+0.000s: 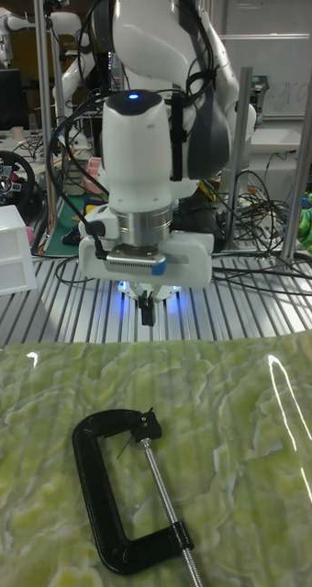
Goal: Turn the hands of a clock
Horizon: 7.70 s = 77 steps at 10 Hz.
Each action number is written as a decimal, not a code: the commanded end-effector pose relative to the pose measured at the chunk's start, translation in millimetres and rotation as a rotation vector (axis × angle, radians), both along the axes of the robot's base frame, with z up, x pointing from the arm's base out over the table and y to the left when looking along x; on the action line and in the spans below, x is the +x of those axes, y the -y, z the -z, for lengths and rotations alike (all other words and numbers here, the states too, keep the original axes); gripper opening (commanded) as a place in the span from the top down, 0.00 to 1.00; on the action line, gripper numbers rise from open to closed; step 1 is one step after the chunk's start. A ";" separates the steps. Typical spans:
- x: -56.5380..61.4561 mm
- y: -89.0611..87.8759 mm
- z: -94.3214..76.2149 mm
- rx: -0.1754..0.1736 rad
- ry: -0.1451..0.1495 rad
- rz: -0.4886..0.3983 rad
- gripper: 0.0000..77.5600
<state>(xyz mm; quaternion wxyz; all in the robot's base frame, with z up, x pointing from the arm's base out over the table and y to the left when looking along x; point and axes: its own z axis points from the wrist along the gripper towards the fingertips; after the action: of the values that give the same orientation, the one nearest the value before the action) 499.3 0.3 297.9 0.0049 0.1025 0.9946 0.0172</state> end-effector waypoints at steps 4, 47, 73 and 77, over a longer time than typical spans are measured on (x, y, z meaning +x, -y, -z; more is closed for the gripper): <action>26.7 2.6 2.1 0.022 0.008 0.102 1.00; 102.2 53.9 126.2 0.043 0.025 0.127 1.00; 88.1 90.4 215.8 0.004 0.051 0.022 1.00; 85.0 89.0 216.7 0.007 0.050 0.030 1.00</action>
<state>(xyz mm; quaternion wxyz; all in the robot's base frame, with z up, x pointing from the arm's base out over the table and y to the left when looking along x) 584.0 -88.8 80.1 0.0278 0.1142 0.9928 0.0232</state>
